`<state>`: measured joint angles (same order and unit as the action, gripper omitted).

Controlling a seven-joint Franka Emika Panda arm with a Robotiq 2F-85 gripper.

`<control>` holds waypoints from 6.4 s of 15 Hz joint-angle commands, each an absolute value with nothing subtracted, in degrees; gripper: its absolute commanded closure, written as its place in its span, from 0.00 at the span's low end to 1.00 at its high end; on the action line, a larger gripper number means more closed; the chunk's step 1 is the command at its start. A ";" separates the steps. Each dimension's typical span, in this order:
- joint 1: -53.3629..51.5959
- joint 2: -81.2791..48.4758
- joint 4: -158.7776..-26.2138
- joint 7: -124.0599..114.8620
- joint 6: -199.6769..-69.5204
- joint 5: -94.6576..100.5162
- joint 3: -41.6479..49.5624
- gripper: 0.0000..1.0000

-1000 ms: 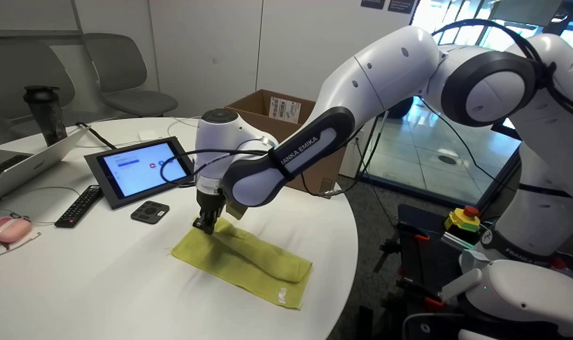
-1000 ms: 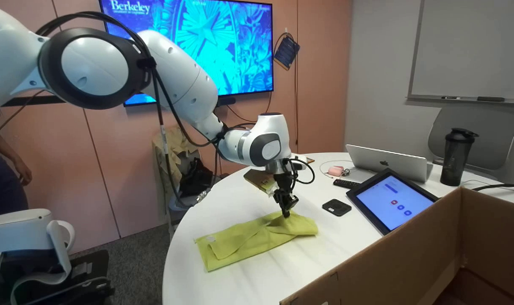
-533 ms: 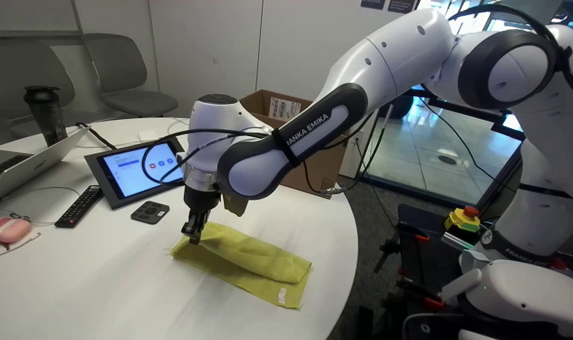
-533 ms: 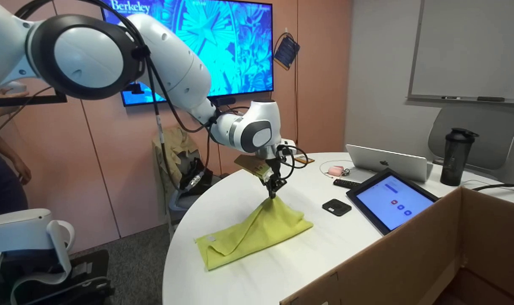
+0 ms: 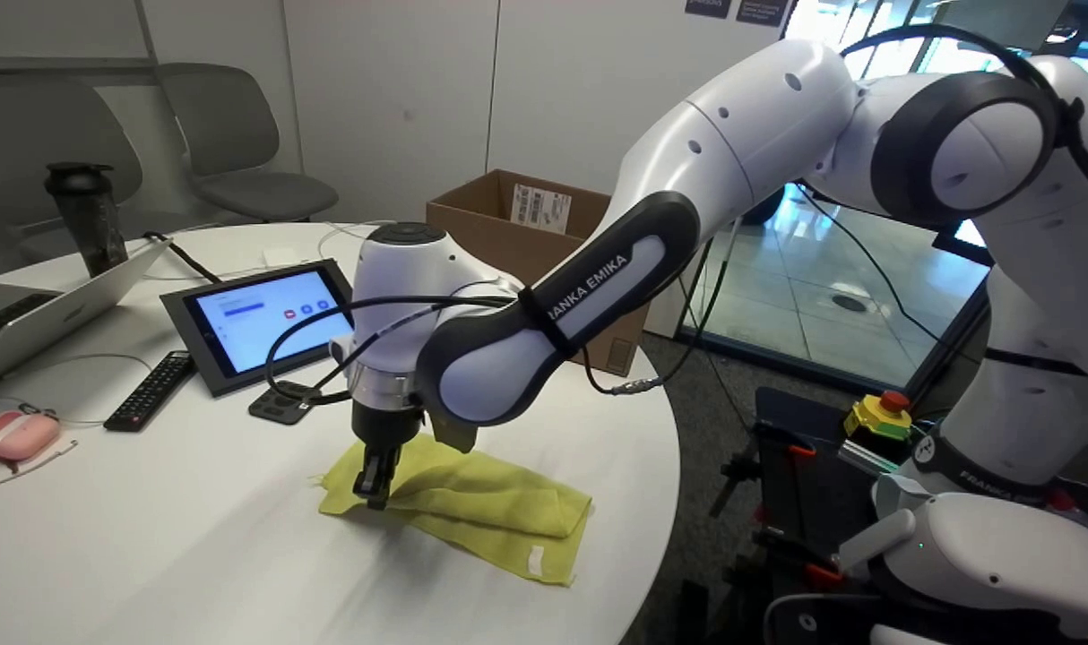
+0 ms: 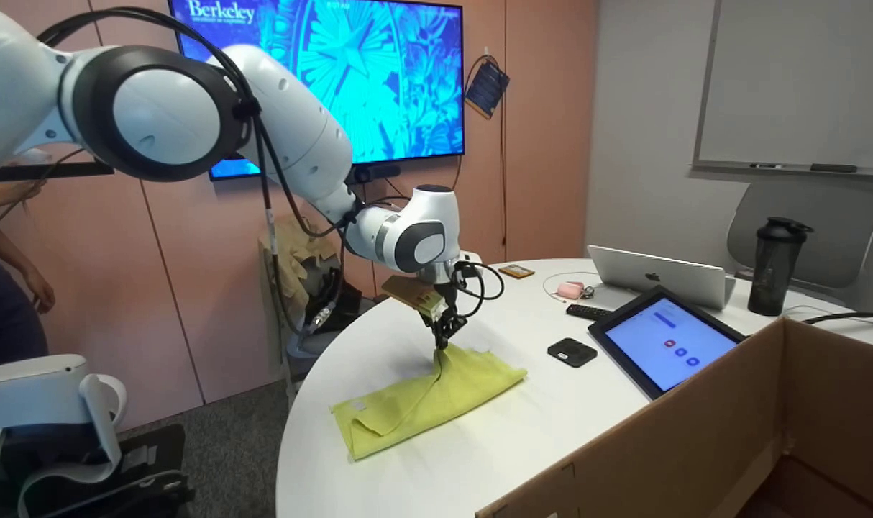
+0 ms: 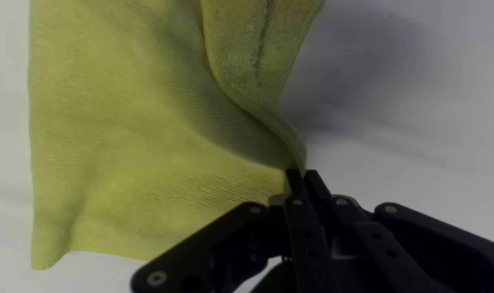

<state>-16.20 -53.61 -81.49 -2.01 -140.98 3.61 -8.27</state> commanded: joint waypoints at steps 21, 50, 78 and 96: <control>-6.32 -60.46 -66.59 39.74 -129.17 7.85 -12.19 0.00; -9.62 -81.22 -35.41 30.36 -120.79 6.46 -5.69 0.47; 5.94 -56.63 -74.36 52.20 -128.97 1.56 -17.13 0.99; 5.42 -30.31 -121.62 76.65 -146.66 1.35 -17.16 0.98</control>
<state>7.30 -36.53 -112.29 74.86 -142.20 -0.30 -18.55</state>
